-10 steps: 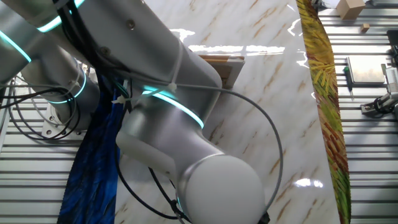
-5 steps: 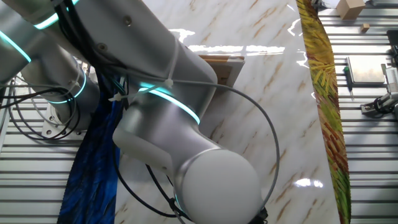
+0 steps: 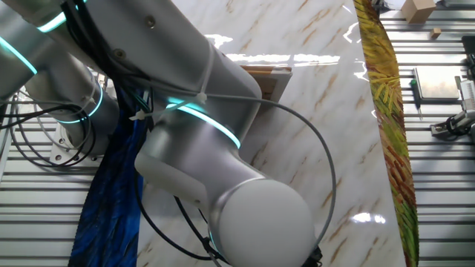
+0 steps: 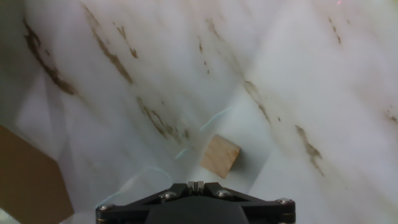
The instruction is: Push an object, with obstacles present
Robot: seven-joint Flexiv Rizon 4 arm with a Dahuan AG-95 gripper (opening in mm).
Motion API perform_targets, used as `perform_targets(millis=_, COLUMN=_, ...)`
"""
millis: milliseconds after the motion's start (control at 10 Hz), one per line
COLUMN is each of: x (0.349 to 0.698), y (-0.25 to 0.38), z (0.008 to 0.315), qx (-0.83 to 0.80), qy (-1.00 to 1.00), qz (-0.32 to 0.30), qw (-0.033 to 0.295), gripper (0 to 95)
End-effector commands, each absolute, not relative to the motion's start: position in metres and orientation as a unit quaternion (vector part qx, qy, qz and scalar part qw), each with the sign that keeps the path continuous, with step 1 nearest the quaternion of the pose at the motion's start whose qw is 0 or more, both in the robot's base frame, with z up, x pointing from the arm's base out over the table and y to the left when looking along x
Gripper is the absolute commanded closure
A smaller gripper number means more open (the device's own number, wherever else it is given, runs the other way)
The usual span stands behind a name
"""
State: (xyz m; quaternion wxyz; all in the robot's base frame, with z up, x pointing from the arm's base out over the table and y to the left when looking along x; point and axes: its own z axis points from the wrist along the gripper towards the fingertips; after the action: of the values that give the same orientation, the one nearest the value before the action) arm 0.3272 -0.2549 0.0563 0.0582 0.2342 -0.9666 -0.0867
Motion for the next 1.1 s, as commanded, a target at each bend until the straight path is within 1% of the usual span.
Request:
perform_targets(millis=100, x=0.328, y=-0.255, z=0.056, qx=0.236, qy=-0.966, qz=-0.084, qw=0.056, gripper=95.0)
perform_targets(millis=500, x=0.328, y=-0.255, z=0.056, qx=0.22, qy=-0.97, qz=-0.084, qw=0.058, gripper=95.0)
perform_targets(millis=800, x=0.328, y=-0.255, z=0.046, qx=0.2, qy=-0.974, qz=-0.09, qw=0.06, gripper=95.0)
perform_targets(millis=1100, x=0.328, y=-0.256, z=0.042, qx=0.193, qy=-0.975, qz=-0.09, qw=0.06, gripper=95.0)
